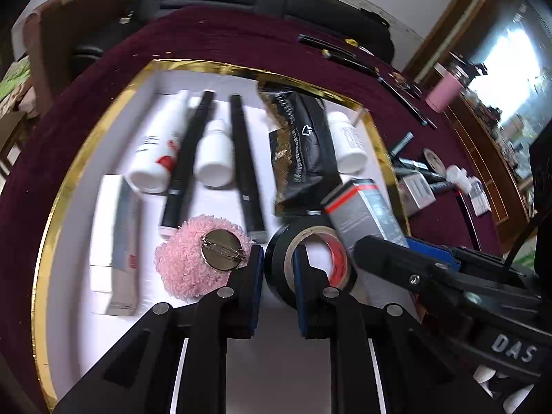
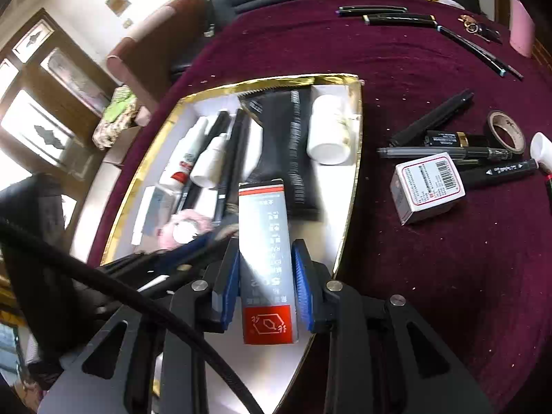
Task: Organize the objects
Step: 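Carry tape roll and red-and-white box into the white box and open both grippers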
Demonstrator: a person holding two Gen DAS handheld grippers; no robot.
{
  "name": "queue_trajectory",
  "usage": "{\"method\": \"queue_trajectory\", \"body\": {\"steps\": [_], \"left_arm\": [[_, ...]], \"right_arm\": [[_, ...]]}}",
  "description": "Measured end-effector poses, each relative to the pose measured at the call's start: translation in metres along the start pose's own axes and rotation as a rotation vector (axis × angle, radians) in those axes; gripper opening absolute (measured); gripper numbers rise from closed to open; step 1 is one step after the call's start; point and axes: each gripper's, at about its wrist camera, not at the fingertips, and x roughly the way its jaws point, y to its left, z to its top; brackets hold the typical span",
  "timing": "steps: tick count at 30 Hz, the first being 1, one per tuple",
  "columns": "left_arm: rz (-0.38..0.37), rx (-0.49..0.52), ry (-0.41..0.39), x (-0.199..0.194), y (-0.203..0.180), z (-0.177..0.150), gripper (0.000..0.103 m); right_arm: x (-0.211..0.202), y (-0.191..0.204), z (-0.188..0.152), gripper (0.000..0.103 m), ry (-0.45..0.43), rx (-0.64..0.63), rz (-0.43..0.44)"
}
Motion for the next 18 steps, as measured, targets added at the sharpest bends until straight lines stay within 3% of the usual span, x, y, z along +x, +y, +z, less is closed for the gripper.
{"method": "queue_trajectory", "body": {"steps": [6, 12, 18], "left_arm": [[-0.056, -0.083, -0.029, -0.006, 0.021, -0.006, 0.019], [-0.099, -0.111, -0.044, -0.009, 0.023, -0.002, 0.046], [-0.136, -0.132, -0.136, -0.03, 0.023, -0.004, 0.047]], "right_arm": [[0.007, 0.003, 0.002, 0.027, -0.006, -0.003, -0.056], [0.002, -0.002, 0.004, 0.027, -0.043, 0.033, -0.056], [-0.031, -0.008, 0.0, 0.031, -0.151, 0.022, -0.034]]}}
